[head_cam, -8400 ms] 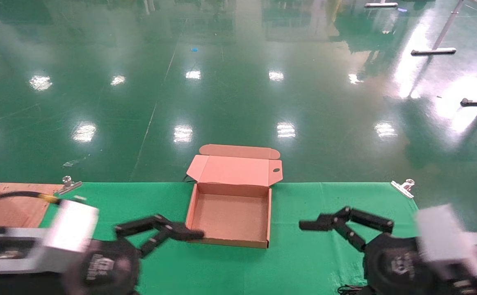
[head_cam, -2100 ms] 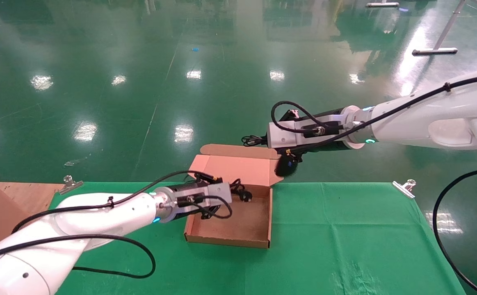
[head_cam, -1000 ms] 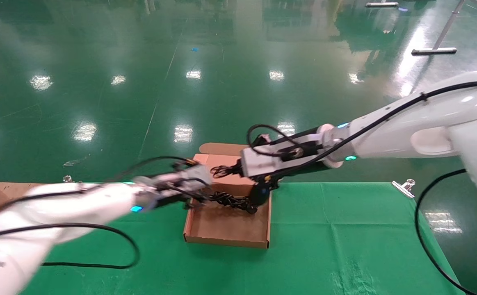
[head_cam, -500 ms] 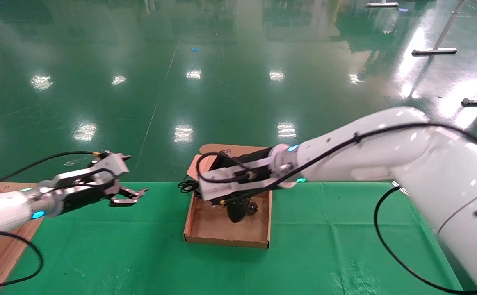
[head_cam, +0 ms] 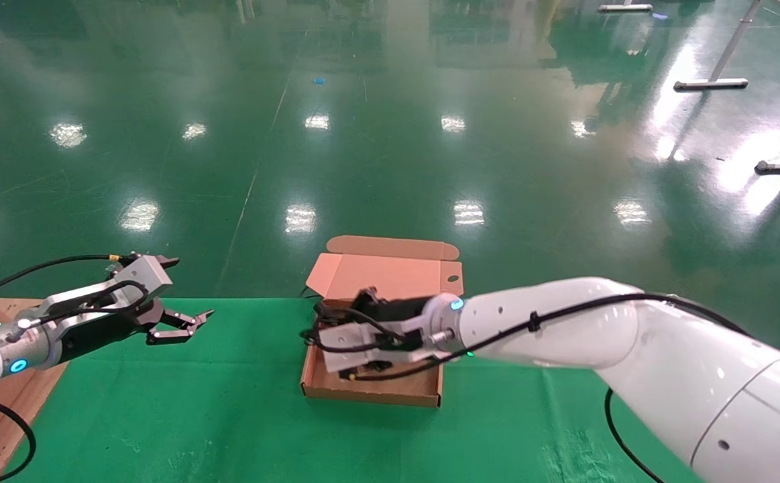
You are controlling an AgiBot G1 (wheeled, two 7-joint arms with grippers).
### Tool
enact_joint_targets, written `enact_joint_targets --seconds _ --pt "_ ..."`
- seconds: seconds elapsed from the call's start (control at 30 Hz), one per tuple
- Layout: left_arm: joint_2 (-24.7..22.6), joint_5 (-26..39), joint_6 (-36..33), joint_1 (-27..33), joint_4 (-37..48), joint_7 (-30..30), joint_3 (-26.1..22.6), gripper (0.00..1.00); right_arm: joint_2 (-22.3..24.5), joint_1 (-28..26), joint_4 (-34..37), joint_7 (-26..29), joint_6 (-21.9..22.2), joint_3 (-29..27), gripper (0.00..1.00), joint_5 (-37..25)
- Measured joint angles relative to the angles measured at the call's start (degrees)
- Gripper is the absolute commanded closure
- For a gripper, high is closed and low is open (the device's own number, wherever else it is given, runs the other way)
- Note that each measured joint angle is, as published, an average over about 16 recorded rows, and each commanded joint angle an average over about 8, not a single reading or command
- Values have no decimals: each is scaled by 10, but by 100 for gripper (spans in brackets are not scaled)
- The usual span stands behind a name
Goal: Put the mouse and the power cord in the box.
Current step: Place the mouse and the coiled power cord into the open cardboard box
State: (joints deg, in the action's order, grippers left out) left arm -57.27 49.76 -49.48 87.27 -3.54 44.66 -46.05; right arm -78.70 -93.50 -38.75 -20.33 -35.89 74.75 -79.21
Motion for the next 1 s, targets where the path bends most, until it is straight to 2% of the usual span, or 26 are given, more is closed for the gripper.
enact_joint_targets --seconds 0.17,0.23,0.73,1.0 --pt "-6 -5 4 -1 10 7 4 0 1 6 7 4 16 25 15 2" --pt "-8 -6 6 -2 13 9 4 0 1 7 9 5 19 31 0 3" --pt "-10 -7 7 -2 13 10 4 0 1 7 11 5 19 31 0 2" --pt "-6 -7 1 -6 1 1 8 0 14 16 0 14 1 10 0 13"
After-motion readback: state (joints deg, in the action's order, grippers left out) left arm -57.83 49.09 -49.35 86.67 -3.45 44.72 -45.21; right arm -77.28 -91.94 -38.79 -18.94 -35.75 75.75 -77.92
